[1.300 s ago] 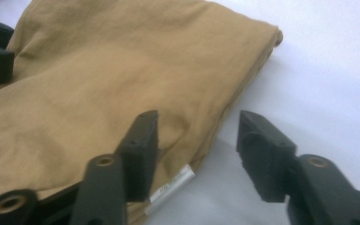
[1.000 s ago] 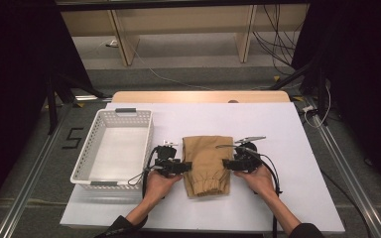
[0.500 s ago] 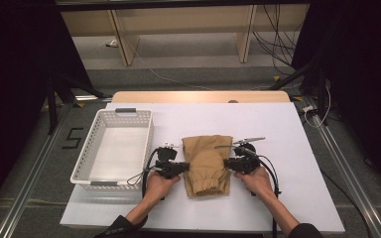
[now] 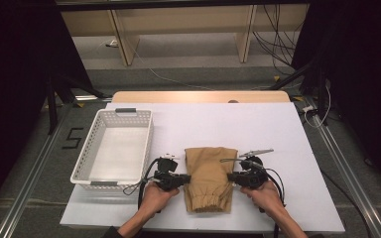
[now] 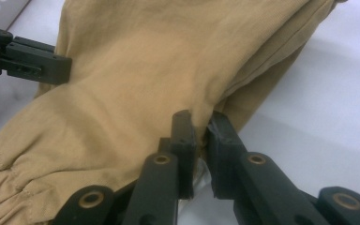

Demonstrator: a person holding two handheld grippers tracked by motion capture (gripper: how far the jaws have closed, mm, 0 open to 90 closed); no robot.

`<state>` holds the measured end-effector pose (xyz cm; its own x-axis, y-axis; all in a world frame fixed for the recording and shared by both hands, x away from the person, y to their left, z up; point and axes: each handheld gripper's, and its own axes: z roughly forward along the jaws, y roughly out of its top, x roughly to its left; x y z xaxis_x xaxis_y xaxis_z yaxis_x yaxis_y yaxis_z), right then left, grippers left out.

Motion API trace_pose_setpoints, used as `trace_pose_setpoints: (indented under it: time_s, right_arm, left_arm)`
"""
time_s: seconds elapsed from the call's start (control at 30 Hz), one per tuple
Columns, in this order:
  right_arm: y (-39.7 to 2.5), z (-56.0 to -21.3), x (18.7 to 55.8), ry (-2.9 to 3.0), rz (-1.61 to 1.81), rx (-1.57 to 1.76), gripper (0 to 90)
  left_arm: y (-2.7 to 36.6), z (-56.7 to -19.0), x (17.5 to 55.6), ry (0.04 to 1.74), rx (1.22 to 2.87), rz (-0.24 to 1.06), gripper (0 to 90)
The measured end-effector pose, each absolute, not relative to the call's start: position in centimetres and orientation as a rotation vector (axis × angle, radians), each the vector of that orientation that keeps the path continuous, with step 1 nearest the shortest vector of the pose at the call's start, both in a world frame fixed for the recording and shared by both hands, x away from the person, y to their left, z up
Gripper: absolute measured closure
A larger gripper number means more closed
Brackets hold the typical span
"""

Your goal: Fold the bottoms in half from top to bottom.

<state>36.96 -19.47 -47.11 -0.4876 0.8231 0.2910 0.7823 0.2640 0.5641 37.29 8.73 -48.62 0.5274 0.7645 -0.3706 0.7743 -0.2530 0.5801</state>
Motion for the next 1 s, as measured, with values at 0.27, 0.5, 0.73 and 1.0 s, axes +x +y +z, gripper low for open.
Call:
trace_pose_setpoints:
  time_s: [0.27, 0.5, 0.73, 1.0]
  right_arm:
    - [-19.5, -47.0, 35.1, 2.463, 1.019, 1.510, 81.5]
    - [-19.8, -46.6, 35.3, 2.467, 1.023, 1.479, 63.6]
    - [-20.9, -45.2, 35.5, 2.326, 1.063, 1.388, 47.0]
    - [-20.9, -44.2, 36.0, 2.202, 1.182, 1.272, 50.2]
  left_arm:
    - [8.5, -48.5, 35.9, 1.212, 2.057, -0.003, 83.6]
    - [8.6, -48.3, 35.9, 1.201, 2.046, 0.000, 78.1]
    - [8.6, -46.8, 36.0, 1.176, 2.029, 0.074, 60.4]
    - [8.4, -45.2, 36.6, 1.149, 1.986, 0.156, 54.9]
